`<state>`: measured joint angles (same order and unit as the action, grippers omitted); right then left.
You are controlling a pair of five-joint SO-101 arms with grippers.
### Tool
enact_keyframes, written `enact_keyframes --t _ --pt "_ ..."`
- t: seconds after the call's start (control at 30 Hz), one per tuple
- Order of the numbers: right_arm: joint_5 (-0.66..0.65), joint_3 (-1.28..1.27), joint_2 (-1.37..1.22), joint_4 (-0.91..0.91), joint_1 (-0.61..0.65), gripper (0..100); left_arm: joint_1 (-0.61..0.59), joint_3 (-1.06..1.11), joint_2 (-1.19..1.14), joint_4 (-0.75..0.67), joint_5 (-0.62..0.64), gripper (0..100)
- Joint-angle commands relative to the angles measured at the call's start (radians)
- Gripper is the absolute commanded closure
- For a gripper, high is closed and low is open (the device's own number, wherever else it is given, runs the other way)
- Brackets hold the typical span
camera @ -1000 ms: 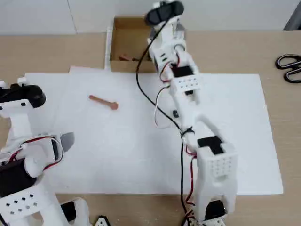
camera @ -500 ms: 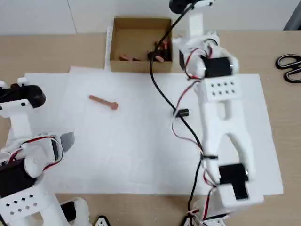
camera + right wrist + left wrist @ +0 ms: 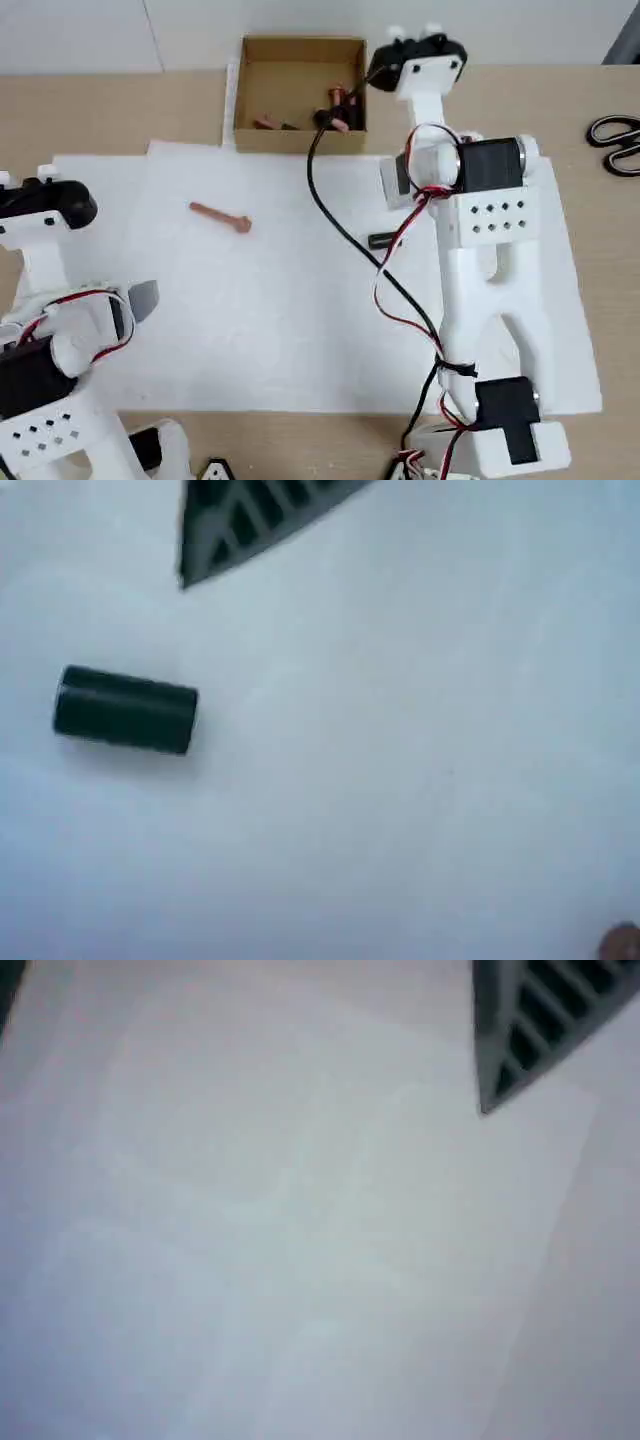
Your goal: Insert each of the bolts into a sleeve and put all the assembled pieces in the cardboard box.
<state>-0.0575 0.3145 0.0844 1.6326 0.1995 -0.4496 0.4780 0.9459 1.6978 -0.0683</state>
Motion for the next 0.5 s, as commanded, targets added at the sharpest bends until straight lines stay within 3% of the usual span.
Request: enact_keyframes --t 0.0,0.17,0.33,0.47 --pt "-0.012 -0.104 0.033 -0.021 -0.007 70.9 0.002 -0.002 0.015 -0.031 -0.006 70" --pt "-0.014 -0.269 -0.038 -0.122 -0.002 70.8 -0.002 0.077 0.017 -0.072 -0.006 70" --pt "0.0 -0.276 -0.12 -0.133 -0.002 70.7 0.0 0.077 0.017 -0.072 -0.006 70" --pt "0.091 -0.276 -0.163 -0.117 -0.005 70.7 0.0 0.077 0.017 -0.072 -0.006 70"
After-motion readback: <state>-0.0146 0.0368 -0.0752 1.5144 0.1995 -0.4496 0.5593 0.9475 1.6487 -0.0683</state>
